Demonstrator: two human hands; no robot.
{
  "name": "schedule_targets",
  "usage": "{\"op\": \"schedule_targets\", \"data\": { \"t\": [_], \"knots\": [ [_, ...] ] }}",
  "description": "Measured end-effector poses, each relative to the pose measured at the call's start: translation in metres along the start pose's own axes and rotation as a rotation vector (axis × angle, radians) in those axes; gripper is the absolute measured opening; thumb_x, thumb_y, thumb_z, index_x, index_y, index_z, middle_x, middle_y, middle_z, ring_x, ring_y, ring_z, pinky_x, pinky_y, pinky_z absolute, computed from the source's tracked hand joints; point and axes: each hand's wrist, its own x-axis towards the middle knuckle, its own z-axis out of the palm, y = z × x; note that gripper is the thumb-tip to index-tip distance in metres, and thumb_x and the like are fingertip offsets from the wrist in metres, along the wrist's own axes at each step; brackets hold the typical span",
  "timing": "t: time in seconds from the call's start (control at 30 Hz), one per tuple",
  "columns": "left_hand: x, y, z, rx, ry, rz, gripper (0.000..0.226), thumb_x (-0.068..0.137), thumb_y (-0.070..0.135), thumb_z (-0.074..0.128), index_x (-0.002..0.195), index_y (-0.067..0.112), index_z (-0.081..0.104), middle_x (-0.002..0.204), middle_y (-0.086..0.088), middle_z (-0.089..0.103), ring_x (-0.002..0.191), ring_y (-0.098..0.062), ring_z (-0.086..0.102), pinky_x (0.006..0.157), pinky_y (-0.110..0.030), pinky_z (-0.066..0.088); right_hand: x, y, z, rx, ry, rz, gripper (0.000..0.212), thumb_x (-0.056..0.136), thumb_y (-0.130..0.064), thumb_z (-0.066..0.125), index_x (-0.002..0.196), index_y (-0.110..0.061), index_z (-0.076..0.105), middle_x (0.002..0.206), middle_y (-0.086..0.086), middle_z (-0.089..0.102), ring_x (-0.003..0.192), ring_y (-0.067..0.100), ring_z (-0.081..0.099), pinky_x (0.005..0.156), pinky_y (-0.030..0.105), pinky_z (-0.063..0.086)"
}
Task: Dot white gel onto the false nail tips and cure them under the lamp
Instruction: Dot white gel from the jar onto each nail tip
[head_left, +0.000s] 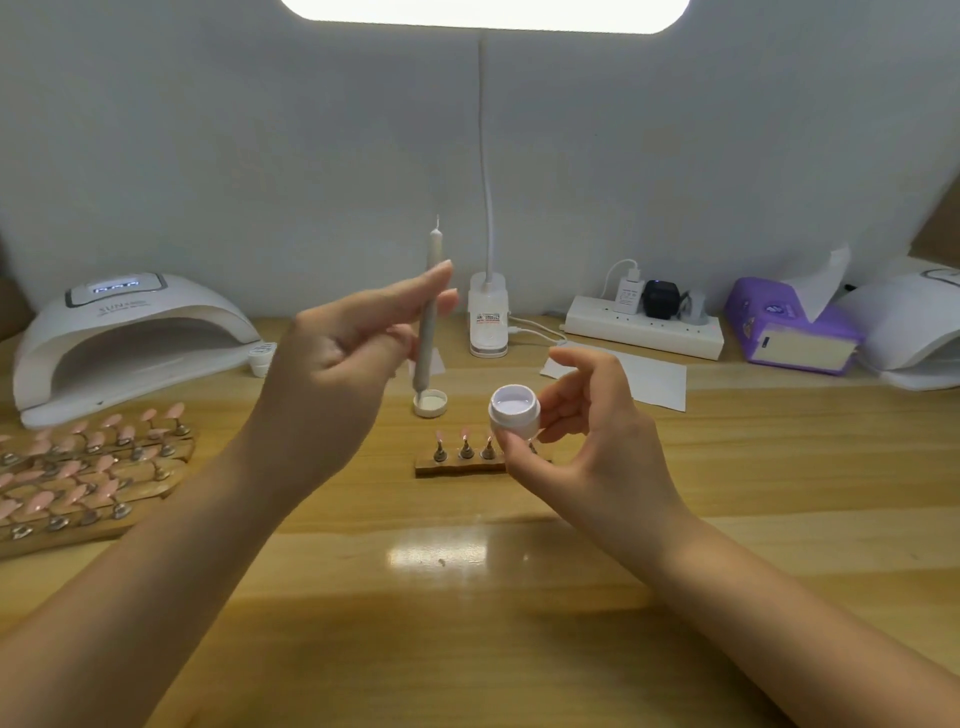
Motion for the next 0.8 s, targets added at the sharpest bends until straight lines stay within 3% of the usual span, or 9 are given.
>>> {"op": "schedule_targets", "data": {
  "t": [0.07, 0.17, 0.23, 0.37, 0.43, 0.53, 0.67, 0.8],
  "knots": [
    [0.0, 0.0, 0.002, -0.025, 0.113, -0.044, 0.029, 0.092, 0.026, 0.054, 0.118, 0.028, 0.066, 0.098, 0.007, 0.074, 0.08, -0.005, 0.067, 0.067, -0.026, 0.054, 0.002, -0.001, -0.001, -0.003, 0.005, -0.005, 0.069, 0.072, -0.027, 0.082, 0.126, -0.022, 0.039, 0.091, -0.007, 0.058, 0.082, 0.006, 0.059, 0.07, 0.022, 0.053],
    [0.001, 0.001, 0.006, -0.095, 0.201, -0.117, 0.02, 0.09, 0.021, 0.067, 0.108, 0.03, 0.07, 0.086, -0.004, 0.074, 0.062, -0.009, 0.062, 0.061, -0.019, 0.053, 0.005, -0.002, -0.002, -0.012, 0.019, -0.016, 0.07, 0.072, -0.027, 0.083, 0.126, -0.019, 0.04, 0.09, -0.007, 0.058, 0.081, 0.007, 0.06, 0.069, 0.023, 0.053],
    [0.002, 0.0, 0.006, -0.1, 0.239, -0.165, 0.017, 0.086, 0.02, 0.071, 0.101, 0.027, 0.067, 0.082, 0.0, 0.074, 0.064, -0.011, 0.068, 0.059, -0.022, 0.056, 0.006, -0.003, -0.003, -0.016, 0.023, -0.018, 0.07, 0.072, -0.027, 0.083, 0.126, -0.019, 0.04, 0.09, -0.008, 0.058, 0.081, 0.007, 0.06, 0.069, 0.023, 0.053],
    [0.005, 0.0, 0.005, -0.307, 0.255, -0.324, 0.045, 0.069, 0.026, 0.076, 0.104, 0.019, 0.048, 0.087, -0.004, 0.075, 0.067, -0.018, 0.071, 0.058, -0.023, 0.055, 0.009, -0.004, -0.005, -0.012, 0.036, -0.021, 0.068, 0.072, -0.025, 0.083, 0.123, -0.027, 0.037, 0.089, -0.009, 0.058, 0.08, 0.006, 0.06, 0.068, 0.019, 0.053],
    [0.005, 0.001, 0.006, -0.486, 0.252, -0.368, 0.05, 0.066, 0.023, 0.077, 0.11, 0.015, 0.054, 0.089, -0.008, 0.075, 0.071, -0.021, 0.072, 0.061, -0.025, 0.057, 0.009, -0.005, -0.005, -0.007, 0.038, -0.02, 0.071, 0.072, -0.023, 0.083, 0.123, -0.029, 0.035, 0.089, -0.011, 0.058, 0.082, 0.006, 0.06, 0.069, 0.018, 0.053],
    [0.005, 0.002, 0.009, -0.598, 0.221, -0.364, 0.033, 0.067, 0.024, 0.076, 0.096, 0.012, 0.069, 0.084, -0.005, 0.074, 0.076, -0.021, 0.072, 0.065, -0.027, 0.058, 0.009, -0.005, -0.007, -0.018, 0.025, -0.024, 0.076, 0.071, -0.023, 0.084, 0.125, -0.03, 0.032, 0.09, -0.014, 0.057, 0.085, 0.004, 0.059, 0.072, 0.016, 0.053],
    [0.001, 0.002, 0.011, -0.555, 0.225, -0.326, 0.032, 0.061, 0.033, 0.078, 0.088, 0.016, 0.075, 0.081, -0.001, 0.073, 0.081, -0.017, 0.071, 0.069, -0.025, 0.057, 0.009, -0.006, -0.007, -0.036, 0.003, -0.057, 0.079, 0.069, -0.022, 0.085, 0.13, -0.022, 0.035, 0.091, -0.019, 0.054, 0.09, 0.001, 0.058, 0.075, 0.01, 0.05],
    [-0.005, 0.006, 0.017, -0.261, 0.214, -0.118, 0.016, 0.075, 0.032, 0.073, 0.089, 0.024, 0.074, 0.082, 0.002, 0.074, 0.081, -0.011, 0.069, 0.073, -0.018, 0.053, 0.008, -0.008, -0.006, -0.057, -0.002, -0.099, 0.08, 0.069, -0.022, 0.086, 0.132, -0.017, 0.037, 0.09, -0.021, 0.052, 0.09, 0.001, 0.058, 0.075, 0.011, 0.05]
  ]
}}
